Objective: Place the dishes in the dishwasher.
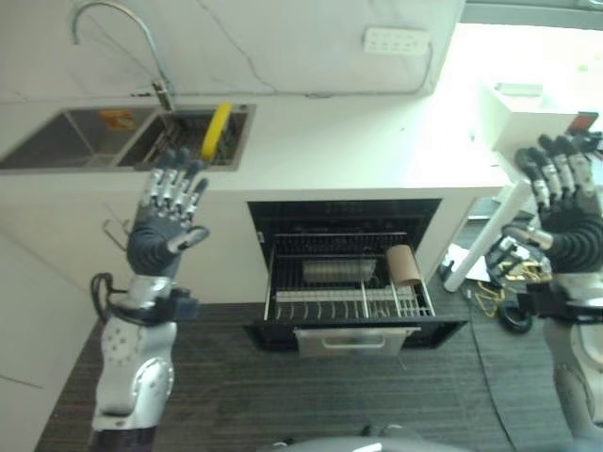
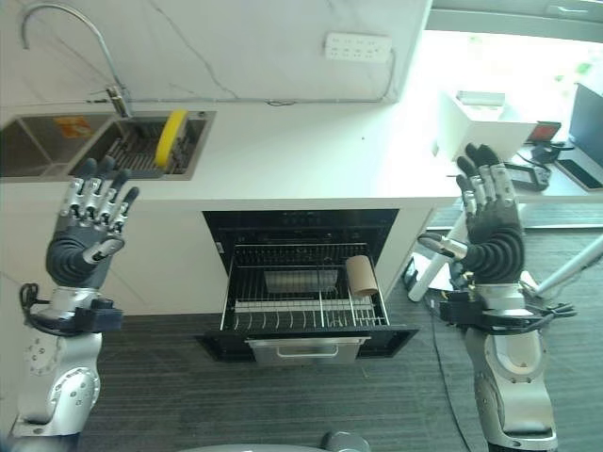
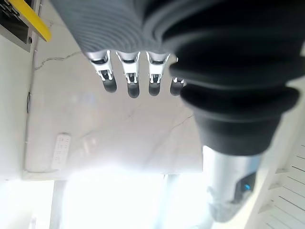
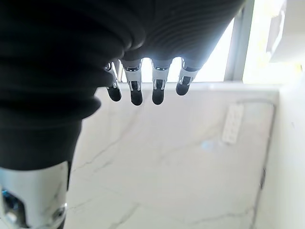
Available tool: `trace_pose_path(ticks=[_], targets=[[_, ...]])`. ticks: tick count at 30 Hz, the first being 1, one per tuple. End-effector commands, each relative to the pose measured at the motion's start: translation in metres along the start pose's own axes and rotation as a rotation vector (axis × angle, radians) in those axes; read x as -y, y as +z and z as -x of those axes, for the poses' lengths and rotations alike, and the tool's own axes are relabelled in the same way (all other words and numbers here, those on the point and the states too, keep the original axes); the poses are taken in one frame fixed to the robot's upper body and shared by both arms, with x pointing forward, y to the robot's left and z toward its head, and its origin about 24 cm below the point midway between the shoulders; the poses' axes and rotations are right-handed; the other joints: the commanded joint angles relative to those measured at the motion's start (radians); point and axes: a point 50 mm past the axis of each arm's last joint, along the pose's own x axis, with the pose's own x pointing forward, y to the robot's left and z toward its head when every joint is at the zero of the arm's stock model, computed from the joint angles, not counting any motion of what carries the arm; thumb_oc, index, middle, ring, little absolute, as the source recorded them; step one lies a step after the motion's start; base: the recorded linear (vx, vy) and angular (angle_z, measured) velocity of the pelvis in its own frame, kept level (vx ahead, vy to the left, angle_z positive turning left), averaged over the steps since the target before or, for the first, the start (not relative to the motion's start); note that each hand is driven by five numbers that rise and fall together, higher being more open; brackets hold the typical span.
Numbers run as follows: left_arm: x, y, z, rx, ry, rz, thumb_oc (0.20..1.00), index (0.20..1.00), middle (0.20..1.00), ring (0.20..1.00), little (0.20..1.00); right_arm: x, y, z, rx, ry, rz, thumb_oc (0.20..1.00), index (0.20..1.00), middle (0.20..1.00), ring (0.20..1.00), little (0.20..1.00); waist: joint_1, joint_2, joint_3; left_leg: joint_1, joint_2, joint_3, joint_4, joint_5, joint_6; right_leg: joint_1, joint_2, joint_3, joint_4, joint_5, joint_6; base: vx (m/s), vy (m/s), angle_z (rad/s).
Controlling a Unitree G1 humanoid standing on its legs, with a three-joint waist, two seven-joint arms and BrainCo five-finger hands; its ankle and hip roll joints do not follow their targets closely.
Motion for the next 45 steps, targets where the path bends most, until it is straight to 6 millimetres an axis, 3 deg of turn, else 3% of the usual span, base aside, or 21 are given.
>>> trace_pose_path(ticks=[1, 5, 6, 10, 13, 16, 18, 20, 22, 24, 25, 28, 29, 31, 35, 37, 38, 39, 41, 43, 45], targets=[[0.005, 0.022, -0.008, 0.105, -0.044, -0.001, 1.0, 1.0, 1.0, 1.0, 1.0, 0.007, 0.037, -0.026, 0.224, -0.066, 0.017, 1.0, 1.0, 1.0, 1.0, 1.0, 0.017, -0.024, 0.078, -0.13, 0.0, -0.099, 0.332, 0.093, -0.084, 0.152, 0.012, 0.033, -0.142, 0.061, -0.025, -0.11, 0.034, 0.29], [0.006, 0.027, -0.009, 0.128, -0.018, 0.033, 1.0, 1.0, 1.0, 1.0, 1.0, 0.008, 0.047, -0.031, 0.268, -0.056, -0.022, 1.0, 1.0, 1.0, 1.0, 1.0, 0.002, -0.031, 0.072, -0.088, 0.13, -0.092, 0.246, 0.081, -0.081, 0.149, -0.025, 0.039, -0.176, 0.099, -0.005, -0.02, 0.24, -0.33], [0.003, 0.03, -0.005, 0.142, 0.015, 0.054, 1.0, 1.0, 1.0, 1.0, 1.0, 0.007, 0.049, -0.028, 0.281, -0.012, -0.009, 1.0, 1.0, 1.0, 1.0, 1.0, -0.01, -0.02, 0.057, -0.046, 0.206, -0.09, 0.126, 0.127, -0.094, 0.146, -0.026, 0.055, -0.18, 0.092, 0.006, 0.06, 0.337, -0.21], [0.001, 0.024, -0.001, 0.142, 0.051, 0.122, 1.0, 1.0, 1.0, 1.0, 1.0, 0.009, 0.059, -0.023, 0.337, 0.041, 0.054, 1.0, 1.0, 1.0, 1.0, 1.0, -0.027, -0.001, 0.02, 0.045, 0.318, -0.105, -0.149, 0.263, -0.154, 0.146, -0.041, 0.091, -0.199, 0.081, 0.031, 0.13, 0.455, -0.13], [0.002, 0.019, 0.005, 0.142, 0.063, 0.095, 1.0, 1.0, 1.0, 1.0, 1.0, 0.016, 0.067, -0.026, 0.355, 0.049, 0.055, 1.0, 1.0, 1.0, 1.0, 1.0, -0.022, 0.012, 0.011, 0.061, 0.342, -0.159, -0.191, 0.289, -0.174, 0.146, -0.067, 0.115, -0.209, 0.077, 0.048, 0.14, 0.624, -0.2], [-0.001, 0.021, 0.005, 0.124, 0.054, 0.083, 1.0, 1.0, 1.0, 1.0, 1.0, 0.018, 0.077, -0.032, 0.417, -0.013, 0.091, 1.0, 1.0, 1.0, 1.0, 1.0, -0.03, 0.031, 0.038, 0.039, 0.325, -0.111, -0.086, 0.177, -0.17, 0.11, -0.137, 0.136, -0.169, 0.086, 0.091, 0.01, 0.865, -0.37], [-0.002, 0.022, -0.002, 0.107, 0.021, 0.08, 1.0, 1.0, 1.0, 1.0, 1.0, 0.02, 0.078, -0.031, 0.435, -0.056, 0.086, 1.0, 1.0, 1.0, 1.0, 1.0, -0.027, 0.018, 0.056, 0.026, 0.282, -0.104, -0.047, 0.063, -0.151, 0.113, -0.198, 0.133, -0.154, 0.113, 0.14, -0.01, 0.474, 0.08], [-0.002, 0.023, -0.006, 0.084, -0.02, 0.07, 1.0, 1.0, 1.0, 1.0, 1.0, 0.022, 0.078, -0.026, 0.435, -0.108, 0.105, 1.0, 1.0, 1.0, 1.0, 1.0, -0.018, 0.003, 0.063, 0.021, 0.235, -0.11, -0.027, 0.014, -0.13, 0.135, -0.259, 0.117, -0.161, 0.148, 0.176, 0.07, 0.499, 0.34], [-0.003, 0.025, -0.006, 0.044, -0.059, 0.062, 1.0, 1.0, 1.0, 1.0, 1.0, 0.025, 0.073, -0.014, 0.398, -0.171, 0.086, 1.0, 1.0, 1.0, 1.0, 1.0, -0.001, -0.011, 0.069, 0.053, 0.144, -0.146, -0.058, -0.029, -0.089, 0.091, -0.362, 0.094, -0.118, 0.299, 0.189, 0.12, 0.611, 0.44], [-0.003, 0.026, -0.005, 0.037, -0.064, 0.061, 1.0, 1.0, 1.0, 1.0, 1.0, 0.021, 0.066, -0.012, 0.375, -0.161, 0.061, 1.0, 1.0, 1.0, 1.0, 1.0, 0.019, -0.016, 0.075, 0.083, 0.101, -0.113, -0.094, -0.043, -0.06, 0.053, -0.412, 0.03, -0.054, 0.364, 0.196, 0.05, 0.57, 0.17], [-0.005, 0.028, -0.005, 0.033, -0.063, 0.041, 1.0, 1.0, 1.0, 1.0, 1.0, 0.017, 0.063, -0.013, 0.364, -0.151, 0.063, 1.0, 1.0, 1.0, 1.0, 1.0, 0.032, -0.014, 0.076, 0.098, 0.085, -0.099, -0.114, -0.042, -0.049, 0.055, -0.407, 0.007, -0.048, 0.338, 0.189, 0.05, 0.568, -0.46], [0.003, 0.02, -0.015, 0.01, -0.089, 0.057, 1.0, 1.0, 1.0, 1.0, 1.0, 0.007, 0.057, -0.021, 0.342, -0.152, 0.087, 1.0, 1.0, 1.0, 1.0, 1.0, 0.026, -0.013, 0.057, 0.107, 0.009, -0.145, -0.193, -0.025, 0.018, 0.024, -0.147, 0.049, 0.053, 0.172, 0.126, 0.04, 0.491, -0.61], [0.006, 0.017, -0.016, 0.01, -0.094, 0.063, 1.0, 1.0, 1.0, 1.0, 1.0, 0.008, 0.056, -0.02, 0.338, -0.156, 0.09, 1.0, 1.0, 1.0, 1.0, 1.0, 0.018, -0.018, 0.057, 0.11, -0.006, -0.158, -0.201, -0.023, 0.027, 0.014, -0.109, 0.062, 0.061, 0.165, 0.12, 0.07, 0.256, 0.35], [0.015, 0.011, -0.014, -0.004, -0.119, 0.099, 1.0, 1.0, 1.0, 1.0, 1.0, 0.013, 0.053, -0.015, 0.32, -0.164, 0.11, 1.0, 1.0, 1.0, 1.0, 1.0, -0.004, -0.032, 0.044, 0.114, -0.049, -0.174, -0.208, -0.017, 0.036, 0.058, 0.026, 0.089, -0.081, 0.105, 0.072, 0.11, 0.027, 0.79], [0.028, 0.001, -0.017, -0.048, -0.187, 0.124, 1.0, 1.0, 1.0, 1.0, 1.0, 0.011, 0.053, -0.019, 0.328, -0.151, 0.069, 1.0, 1.0, 1.0, 1.0, 1.0, -0.017, -0.027, 0.032, 0.112, -0.063, -0.155, -0.192, -0.019, 0.031, 0.101, 0.055, 0.119, -0.183, 0.112, 0.05, 0.07, -0.161, 0.05], [0.029, -0.001, -0.016, -0.06, -0.189, 0.162, 1.0, 1.0, 1.0, 1.0, 1.0, 0.01, 0.052, -0.021, 0.318, -0.147, 0.069, 1.0, 1.0, 1.0, 1.0, 1.0, -0.02, -0.031, 0.032, 0.081, -0.072, -0.113, -0.067, -0.057, 0.014, 0.125, 0.045, 0.113, -0.204, 0.112, 0.034, 0.06, -0.207, 0.0], [0.03, -0.001, -0.015, -0.061, -0.192, 0.176, 1.0, 1.0, 1.0, 1.0, 1.0, 0.012, 0.051, -0.021, 0.311, -0.153, 0.072, 1.0, 1.0, 1.0, 1.0, 1.0, -0.022, -0.038, 0.042, 0.028, -0.065, -0.089, 0.078, -0.033, -0.013, 0.137, 0.036, 0.112, -0.21, 0.111, 0.019, -0.02, -0.177, 0.19], [0.032, 0.0, -0.015, -0.055, -0.198, 0.193, 1.0, 1.0, 1.0, 1.0, 1.0, 0.014, 0.052, -0.021, 0.309, -0.162, 0.071, 1.0, 1.0, 1.0, 1.0, 1.0, -0.021, -0.042, 0.058, -0.048, -0.043, -0.077, 0.223, 0.007, -0.047, 0.147, 0.029, 0.103, -0.213, 0.11, 0.002, -0.05, -0.132, 0.25], [0.036, 0.001, -0.015, -0.045, -0.212, 0.206, 1.0, 1.0, 1.0, 1.0, 1.0, 0.016, 0.054, -0.023, 0.316, -0.163, 0.075, 1.0, 1.0, 1.0, 1.0, 1.0, -0.031, -0.038, 0.069, -0.102, 0.031, -0.057, 0.296, 0.053, -0.078, 0.153, 0.023, 0.09, -0.215, 0.112, -0.007, -0.03, -0.011, 0.24], [0.039, 0.002, -0.017, -0.036, -0.224, 0.205, 1.0, 1.0, 1.0, 1.0, 1.0, 0.016, 0.056, -0.027, 0.325, -0.152, 0.07, 1.0, 1.0, 1.0, 1.0, 1.0, -0.039, -0.036, 0.073, -0.093, 0.084, -0.024, 0.236, 0.053, -0.079, 0.162, 0.012, 0.082, -0.228, 0.117, 0.0, 0.04, 0.15, 0.06], [0.038, 0.0, -0.017, -0.041, -0.234, 0.178, 1.0, 1.0, 1.0, 1.0, 1.0, 0.016, 0.056, -0.029, 0.328, -0.129, 0.082, 1.0, 1.0, 1.0, 1.0, 1.0, -0.051, -0.02, 0.061, -0.042, 0.129, -0.008, 0.056, 0.073, -0.077, 0.171, 0.001, 0.086, -0.256, 0.12, 0.019, 0.12, 0.323, -0.04]])
